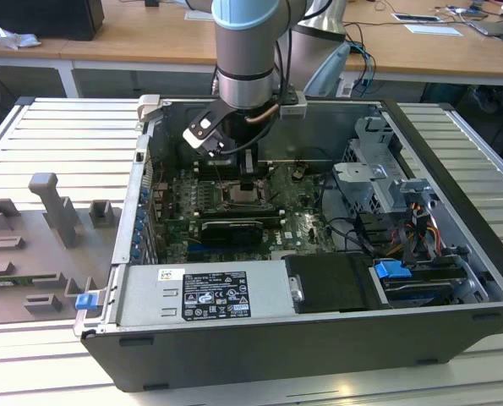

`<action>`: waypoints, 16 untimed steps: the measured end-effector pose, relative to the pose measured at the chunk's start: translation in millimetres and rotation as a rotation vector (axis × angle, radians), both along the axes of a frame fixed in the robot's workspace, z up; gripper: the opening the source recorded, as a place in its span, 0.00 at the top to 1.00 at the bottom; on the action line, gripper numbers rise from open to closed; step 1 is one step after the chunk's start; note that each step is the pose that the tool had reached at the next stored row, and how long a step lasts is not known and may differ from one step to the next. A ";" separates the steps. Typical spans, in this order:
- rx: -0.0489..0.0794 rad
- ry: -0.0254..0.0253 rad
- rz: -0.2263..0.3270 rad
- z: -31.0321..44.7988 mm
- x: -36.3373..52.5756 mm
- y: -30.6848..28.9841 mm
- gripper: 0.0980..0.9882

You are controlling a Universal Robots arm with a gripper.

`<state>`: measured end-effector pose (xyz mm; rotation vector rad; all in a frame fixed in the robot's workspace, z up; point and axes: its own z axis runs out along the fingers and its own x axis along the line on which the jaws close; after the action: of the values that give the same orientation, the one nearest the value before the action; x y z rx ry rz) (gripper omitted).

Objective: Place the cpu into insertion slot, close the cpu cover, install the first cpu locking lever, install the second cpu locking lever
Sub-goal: 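Place the cpu into insertion slot, then close the cpu cover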

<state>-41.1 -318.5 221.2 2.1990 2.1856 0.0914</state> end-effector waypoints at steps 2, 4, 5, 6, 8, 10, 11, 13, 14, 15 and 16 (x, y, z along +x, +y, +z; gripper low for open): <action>0.000 0.0000 0.000 0.1 0.0 -0.9 0.99; 0.000 0.0000 0.000 0.1 0.0 -1.4 0.99; 0.000 0.0000 0.000 0.1 0.0 -1.5 0.99; 0.000 -0.0001 0.000 0.1 0.0 -1.6 0.99; 0.000 -0.0001 0.000 0.2 0.0 -1.6 0.99; 0.000 0.0000 0.000 0.4 0.0 -1.6 0.99; 0.000 -0.0001 0.000 0.4 0.0 -1.6 0.99; 0.000 0.0002 0.000 1.0 0.0 -1.6 0.99; 0.000 0.0001 0.000 1.2 0.0 -1.6 0.99; 0.000 0.0000 0.000 2.0 0.0 -1.6 0.99; 0.000 0.0026 0.000 2.0 3.0 -1.5 0.99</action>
<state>-38.1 -320.0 223.2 2.2007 2.1869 0.0889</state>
